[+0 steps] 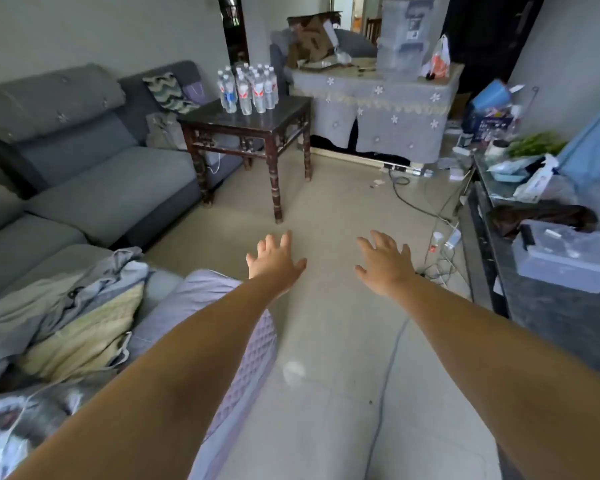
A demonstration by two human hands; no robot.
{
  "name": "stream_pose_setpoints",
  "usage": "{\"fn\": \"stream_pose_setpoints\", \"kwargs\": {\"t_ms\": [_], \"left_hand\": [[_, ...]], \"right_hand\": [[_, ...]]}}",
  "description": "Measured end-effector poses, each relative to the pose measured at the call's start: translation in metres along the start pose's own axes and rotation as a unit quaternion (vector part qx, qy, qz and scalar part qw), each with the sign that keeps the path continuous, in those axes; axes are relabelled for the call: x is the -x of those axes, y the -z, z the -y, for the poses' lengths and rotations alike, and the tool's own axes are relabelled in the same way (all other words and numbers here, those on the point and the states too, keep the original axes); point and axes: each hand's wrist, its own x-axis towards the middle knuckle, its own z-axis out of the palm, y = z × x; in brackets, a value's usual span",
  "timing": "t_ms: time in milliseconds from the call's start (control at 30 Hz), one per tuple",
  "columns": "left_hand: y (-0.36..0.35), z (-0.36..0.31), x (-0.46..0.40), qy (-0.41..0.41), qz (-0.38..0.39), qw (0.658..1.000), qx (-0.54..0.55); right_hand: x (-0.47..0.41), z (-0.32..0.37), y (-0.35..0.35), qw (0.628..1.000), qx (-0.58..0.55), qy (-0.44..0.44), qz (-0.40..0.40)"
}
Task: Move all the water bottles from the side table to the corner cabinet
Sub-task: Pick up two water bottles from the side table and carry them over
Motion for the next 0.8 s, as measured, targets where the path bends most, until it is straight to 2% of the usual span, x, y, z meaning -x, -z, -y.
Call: {"fn": "stream_pose_setpoints", "kwargs": {"t_ms": [133,233,467,633,800], "left_hand": [[-0.003,-0.025,-0.050,0.041,-0.009,0.998,0.055],[-0.004,-0.037,-0.087,0.041,-0.010,0.998,0.048],[-0.002,-0.028,-0.193,0.076,-0.026,0.994,0.078],[0.003,-0.013,-0.304,0.089,-0.044,0.990,0.099],[0.029,0.005,-0.431,0.073,-0.026,0.994,0.078]], "right_hand": [[-0.050,-0.031,0.016,0.999,0.020,0.026,0.017],[-0.090,-0.046,0.025,0.999,0.021,0.038,0.016],[-0.202,-0.043,0.030,0.997,0.017,0.066,0.022],[-0.318,-0.033,0.036,0.996,0.022,0.087,0.006],[-0.451,-0.015,0.052,0.998,-0.003,0.062,0.011]]}}
